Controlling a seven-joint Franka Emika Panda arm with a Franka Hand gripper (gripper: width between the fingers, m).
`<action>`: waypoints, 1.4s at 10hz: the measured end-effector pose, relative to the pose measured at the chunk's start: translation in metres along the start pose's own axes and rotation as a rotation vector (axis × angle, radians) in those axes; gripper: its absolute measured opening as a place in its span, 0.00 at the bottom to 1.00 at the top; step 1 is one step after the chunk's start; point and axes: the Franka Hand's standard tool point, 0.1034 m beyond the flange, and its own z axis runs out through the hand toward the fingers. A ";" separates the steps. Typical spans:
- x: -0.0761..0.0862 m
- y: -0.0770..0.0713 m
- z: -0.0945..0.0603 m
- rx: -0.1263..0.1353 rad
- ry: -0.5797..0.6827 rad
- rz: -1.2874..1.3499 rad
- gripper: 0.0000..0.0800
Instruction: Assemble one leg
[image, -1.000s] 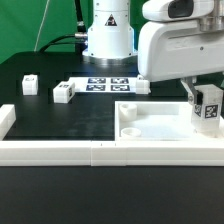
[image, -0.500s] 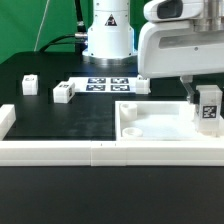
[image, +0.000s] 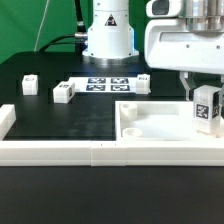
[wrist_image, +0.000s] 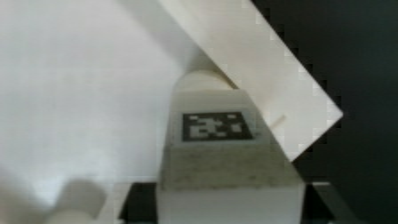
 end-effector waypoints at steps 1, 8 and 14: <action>0.000 0.000 0.000 -0.002 0.001 0.047 0.36; -0.001 -0.001 0.000 0.006 0.000 -0.392 0.80; -0.006 -0.005 -0.002 -0.010 0.008 -1.026 0.81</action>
Offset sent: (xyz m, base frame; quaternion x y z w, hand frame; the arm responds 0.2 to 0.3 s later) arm 0.0000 0.0000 0.0000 0.0000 0.0000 -0.0799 0.9968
